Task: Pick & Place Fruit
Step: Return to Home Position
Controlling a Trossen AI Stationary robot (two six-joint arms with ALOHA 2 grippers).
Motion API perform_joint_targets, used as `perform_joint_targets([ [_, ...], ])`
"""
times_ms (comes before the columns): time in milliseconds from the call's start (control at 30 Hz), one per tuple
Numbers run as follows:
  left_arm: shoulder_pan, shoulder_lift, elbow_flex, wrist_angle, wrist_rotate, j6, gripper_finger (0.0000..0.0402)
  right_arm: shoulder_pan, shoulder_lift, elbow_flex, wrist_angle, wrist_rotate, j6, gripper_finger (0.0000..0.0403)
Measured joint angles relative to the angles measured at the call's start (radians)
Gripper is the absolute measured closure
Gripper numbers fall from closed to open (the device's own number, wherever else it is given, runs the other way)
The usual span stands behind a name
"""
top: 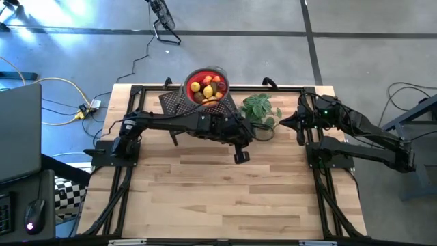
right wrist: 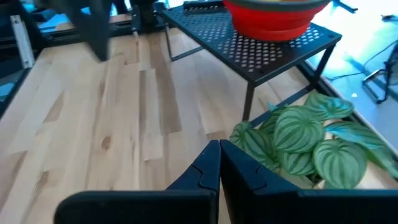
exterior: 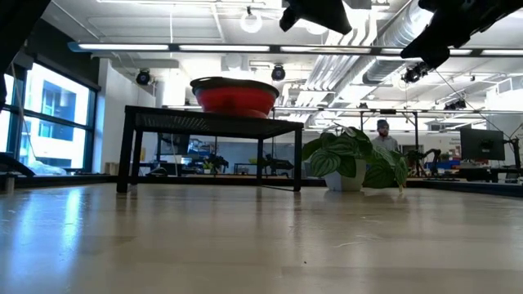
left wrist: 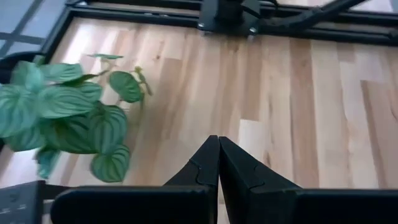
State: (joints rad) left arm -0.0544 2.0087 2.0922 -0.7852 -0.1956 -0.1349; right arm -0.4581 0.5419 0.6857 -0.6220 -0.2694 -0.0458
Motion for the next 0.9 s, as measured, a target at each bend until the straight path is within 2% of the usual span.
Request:
perform_joint_targets([
  [233, 0.002, 0.001, 0.0, 0.025, 0.003, -0.024, 0.0398, 0.0, 0.0, 0.0, 0.009, 0.033, 0.0, 0.04],
  [467, -0.01, 0.004, -0.026, 0.162, 0.004, -0.026, 0.0398, 0.0, 0.0, 0.0, 0.006, 0.032, -0.002, 0.04],
  [633, -0.033, 0.004, -0.16, 0.435, 0.012, -0.026, 0.0398, 0.0, 0.0, 0.0, 0.005, 0.032, -0.016, 0.04],
  [767, -0.048, -0.002, -0.33, 0.639, 0.083, -0.063, 0.0398, 0.0, 0.0, 0.0, 0.005, 0.032, -0.065, 0.0401],
  [900, -0.05, -0.056, -0.488, 0.807, 0.078, -0.081, 0.0398, 0.0, 0.0, 0.0, 0.006, 0.031, -0.09, 0.0401],
])
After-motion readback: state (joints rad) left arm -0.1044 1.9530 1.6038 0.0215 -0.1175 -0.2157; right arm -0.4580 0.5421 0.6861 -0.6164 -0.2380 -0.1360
